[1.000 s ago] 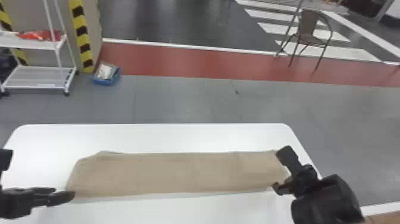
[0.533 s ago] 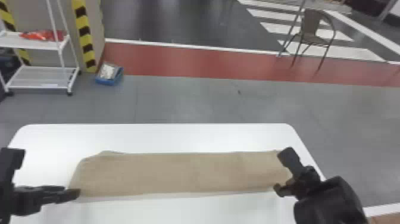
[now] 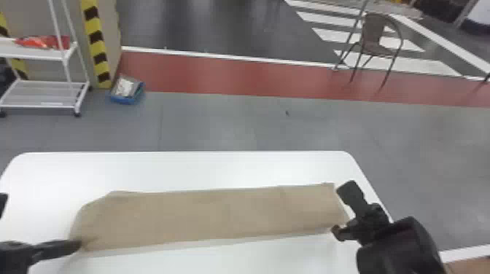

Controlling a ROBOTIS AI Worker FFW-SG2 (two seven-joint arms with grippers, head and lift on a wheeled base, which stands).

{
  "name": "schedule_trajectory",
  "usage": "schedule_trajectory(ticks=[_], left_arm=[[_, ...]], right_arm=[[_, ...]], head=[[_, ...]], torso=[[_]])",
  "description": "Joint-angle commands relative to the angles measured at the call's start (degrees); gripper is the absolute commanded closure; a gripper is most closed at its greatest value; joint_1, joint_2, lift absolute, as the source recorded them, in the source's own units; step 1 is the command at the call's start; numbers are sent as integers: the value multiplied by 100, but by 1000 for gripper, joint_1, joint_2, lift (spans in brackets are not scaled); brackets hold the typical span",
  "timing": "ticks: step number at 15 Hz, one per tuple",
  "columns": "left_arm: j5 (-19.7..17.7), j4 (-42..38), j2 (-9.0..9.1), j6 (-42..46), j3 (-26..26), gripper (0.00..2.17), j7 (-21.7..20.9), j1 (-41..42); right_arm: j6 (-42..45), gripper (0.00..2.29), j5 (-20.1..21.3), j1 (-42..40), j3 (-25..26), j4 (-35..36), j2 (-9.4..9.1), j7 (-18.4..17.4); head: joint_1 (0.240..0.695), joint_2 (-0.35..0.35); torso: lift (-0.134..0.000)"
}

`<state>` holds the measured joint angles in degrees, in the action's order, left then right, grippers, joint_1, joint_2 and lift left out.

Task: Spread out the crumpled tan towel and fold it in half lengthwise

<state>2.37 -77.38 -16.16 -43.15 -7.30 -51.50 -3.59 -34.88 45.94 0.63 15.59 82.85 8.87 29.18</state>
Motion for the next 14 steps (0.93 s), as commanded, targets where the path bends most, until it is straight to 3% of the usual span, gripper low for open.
schedule_trajectory(ticks=[1, 5, 7, 10, 13, 14], left_arm=[[-9, -708, -168, -76, -413, 2010, -211, 632], [-44, -1130, -432, -93, -659, 2010, -387, 1185], [-62, -1191, -371, 47, -667, 2010, -387, 1282], [-35, -1824, -186, 926, -562, 2010, -396, 1792], [-26, -2387, -1, 1489, -272, 2010, -405, 1941], [-26, -2659, 51, 2086, -237, 2007, -449, 2161]], right_arm=[[29, 80, -15, -2, -3, 12, 18, 0], [81, 93, -191, 33, -196, 12, -61, -18], [380, 97, -314, 33, -363, 91, -272, -27], [398, 97, -226, 33, -978, 100, -439, -132], [117, 97, 205, 25, -1295, -58, -562, -141], [81, 97, 249, 25, -1365, -120, -570, -141]], head=[[695, -239], [695, -201], [695, -156], [695, -99], [695, -67], [695, -70]], torso=[[0], [0], [0], [0], [0], [0]])
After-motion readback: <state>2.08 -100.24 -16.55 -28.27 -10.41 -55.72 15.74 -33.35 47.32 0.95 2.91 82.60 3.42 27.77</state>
